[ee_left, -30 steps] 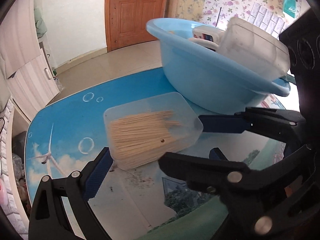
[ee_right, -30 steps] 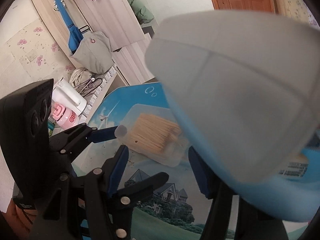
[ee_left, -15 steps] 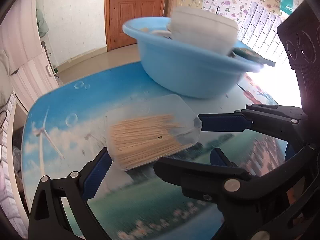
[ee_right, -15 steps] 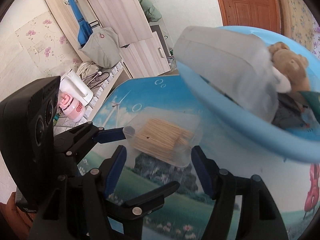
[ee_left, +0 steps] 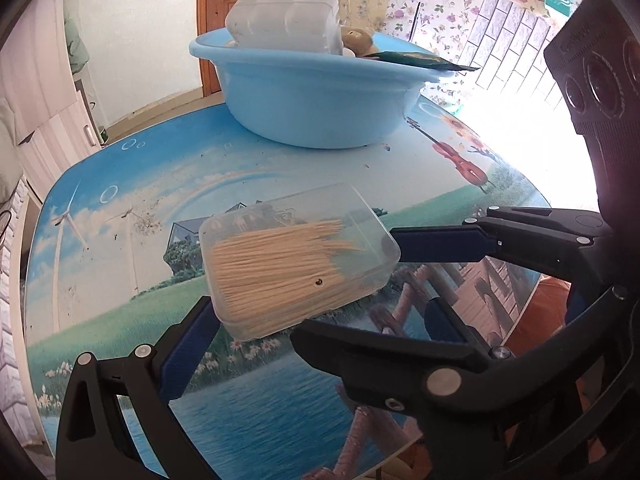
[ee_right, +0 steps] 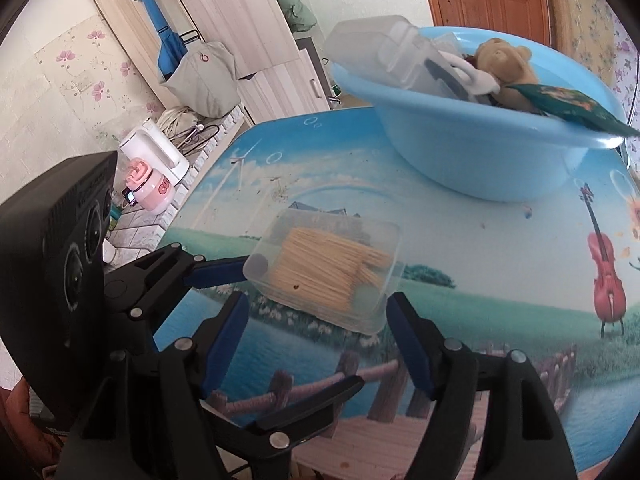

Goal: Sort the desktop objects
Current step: 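Lift the toothpick box with both tools and carry it over the basin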

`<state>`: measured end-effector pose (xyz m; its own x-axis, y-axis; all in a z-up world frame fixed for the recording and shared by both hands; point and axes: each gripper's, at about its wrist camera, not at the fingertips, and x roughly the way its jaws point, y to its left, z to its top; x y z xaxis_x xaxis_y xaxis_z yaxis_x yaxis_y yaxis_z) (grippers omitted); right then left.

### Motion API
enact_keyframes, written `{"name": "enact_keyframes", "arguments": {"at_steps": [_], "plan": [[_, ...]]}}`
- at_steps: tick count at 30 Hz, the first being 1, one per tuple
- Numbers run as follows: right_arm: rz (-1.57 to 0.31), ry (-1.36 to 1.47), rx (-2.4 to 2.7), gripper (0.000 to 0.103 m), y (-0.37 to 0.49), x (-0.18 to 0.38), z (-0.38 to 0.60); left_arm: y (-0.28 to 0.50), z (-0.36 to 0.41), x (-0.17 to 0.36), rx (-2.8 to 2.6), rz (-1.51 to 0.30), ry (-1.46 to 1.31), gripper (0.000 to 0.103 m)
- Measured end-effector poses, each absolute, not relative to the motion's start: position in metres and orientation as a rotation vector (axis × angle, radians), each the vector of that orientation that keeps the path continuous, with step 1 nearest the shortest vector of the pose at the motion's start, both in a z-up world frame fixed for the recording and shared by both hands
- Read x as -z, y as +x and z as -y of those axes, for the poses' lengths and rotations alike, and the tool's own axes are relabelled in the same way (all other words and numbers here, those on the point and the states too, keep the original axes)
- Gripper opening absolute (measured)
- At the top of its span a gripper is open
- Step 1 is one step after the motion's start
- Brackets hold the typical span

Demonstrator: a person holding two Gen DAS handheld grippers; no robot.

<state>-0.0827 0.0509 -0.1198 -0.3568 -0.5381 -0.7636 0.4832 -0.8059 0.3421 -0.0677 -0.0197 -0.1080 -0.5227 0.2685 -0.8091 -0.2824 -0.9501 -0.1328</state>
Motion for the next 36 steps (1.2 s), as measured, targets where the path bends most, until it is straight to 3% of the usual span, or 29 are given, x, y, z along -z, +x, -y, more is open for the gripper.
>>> {"name": "enact_keyframes", "arguments": {"at_steps": [20,36], "plan": [[0.073,1.255,2.195,0.083,-0.097,0.13,-0.042,-0.069,0.021,0.112,-2.536,0.022,-1.272,0.103],[0.078,1.073,2.246,0.084,-0.08,0.078,-0.049,-0.05,0.009,0.05,-2.652,-0.091,-1.09,0.103]]}}
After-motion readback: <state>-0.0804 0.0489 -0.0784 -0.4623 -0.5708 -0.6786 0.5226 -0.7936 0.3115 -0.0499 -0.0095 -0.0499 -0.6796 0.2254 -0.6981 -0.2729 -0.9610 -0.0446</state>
